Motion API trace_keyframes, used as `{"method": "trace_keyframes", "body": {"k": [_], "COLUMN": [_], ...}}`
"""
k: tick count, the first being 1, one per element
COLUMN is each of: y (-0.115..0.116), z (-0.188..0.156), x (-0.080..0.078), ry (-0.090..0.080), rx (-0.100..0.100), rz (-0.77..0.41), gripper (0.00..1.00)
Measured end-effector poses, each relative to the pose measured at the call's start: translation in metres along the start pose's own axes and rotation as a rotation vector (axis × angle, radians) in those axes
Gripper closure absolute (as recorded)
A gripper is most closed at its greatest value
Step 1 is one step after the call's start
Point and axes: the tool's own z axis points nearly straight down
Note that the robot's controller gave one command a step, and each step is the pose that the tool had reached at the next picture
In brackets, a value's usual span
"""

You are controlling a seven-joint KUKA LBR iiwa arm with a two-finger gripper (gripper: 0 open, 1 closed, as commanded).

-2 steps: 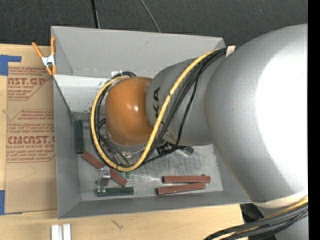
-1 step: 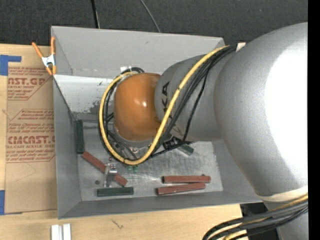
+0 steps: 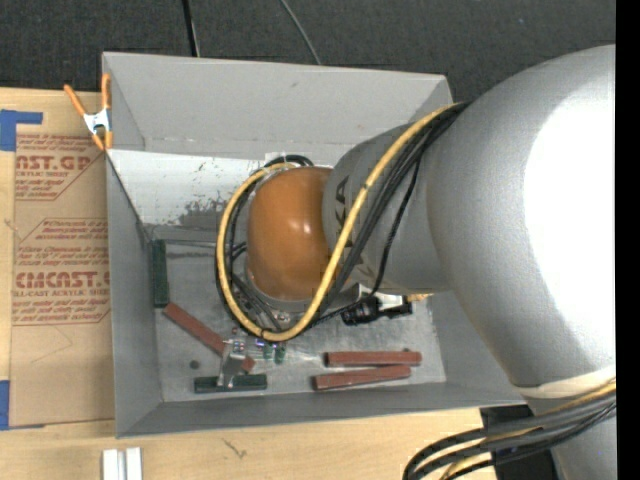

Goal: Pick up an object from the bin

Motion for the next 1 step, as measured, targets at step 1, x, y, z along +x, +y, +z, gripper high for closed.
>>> {"method": "trace_keyframes", "body": {"k": [1], "y": [0.018], "z": [0.0393], "x": [-0.002], "ry": [0.009], "rx": [0.001], "rz": [0.057], "gripper": [0.0]}}
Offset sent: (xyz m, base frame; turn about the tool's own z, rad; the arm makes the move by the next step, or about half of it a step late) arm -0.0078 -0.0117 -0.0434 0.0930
